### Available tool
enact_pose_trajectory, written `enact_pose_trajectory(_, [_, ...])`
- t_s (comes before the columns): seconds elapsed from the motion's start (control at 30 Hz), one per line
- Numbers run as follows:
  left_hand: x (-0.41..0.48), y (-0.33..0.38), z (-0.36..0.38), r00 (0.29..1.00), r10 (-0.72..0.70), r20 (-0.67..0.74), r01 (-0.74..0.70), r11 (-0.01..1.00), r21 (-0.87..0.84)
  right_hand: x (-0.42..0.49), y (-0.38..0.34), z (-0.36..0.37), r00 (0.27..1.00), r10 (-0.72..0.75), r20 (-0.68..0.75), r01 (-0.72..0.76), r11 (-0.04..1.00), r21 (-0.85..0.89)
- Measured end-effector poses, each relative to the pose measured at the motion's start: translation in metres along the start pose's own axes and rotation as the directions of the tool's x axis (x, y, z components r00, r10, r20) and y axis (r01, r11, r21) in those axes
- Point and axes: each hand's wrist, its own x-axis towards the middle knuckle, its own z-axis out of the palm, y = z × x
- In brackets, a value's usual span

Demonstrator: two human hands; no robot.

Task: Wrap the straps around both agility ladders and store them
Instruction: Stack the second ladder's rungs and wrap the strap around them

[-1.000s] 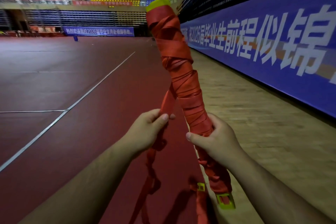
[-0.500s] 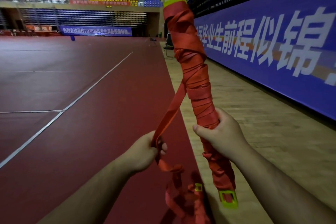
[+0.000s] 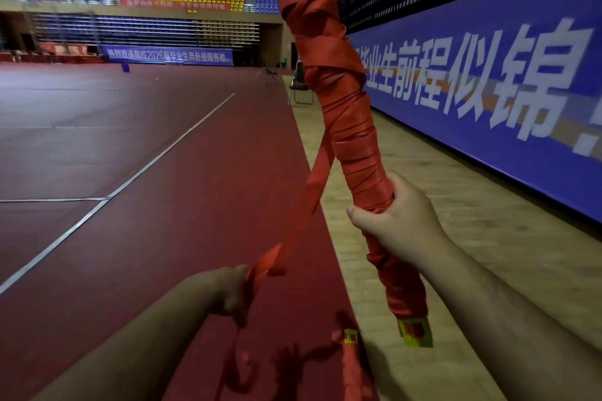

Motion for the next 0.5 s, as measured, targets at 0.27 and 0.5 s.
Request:
enact_pose_trajectory(0.27, [-0.037, 0.098, -0.064, 0.812, 0.356, -0.463, -0.566, 0.286, -0.773, 0.005, -0.007, -0.010, 0.985, 0.014, 0.169, -0.014, 1.000, -0.001])
enact_pose_trajectory(0.5, [-0.031, 0.142, -0.072, 0.835, 0.394, -0.383, -0.418, 0.003, -0.908, 0.003, -0.005, -0.030, 0.942, 0.029, 0.336, -0.031, 1.000, 0.001])
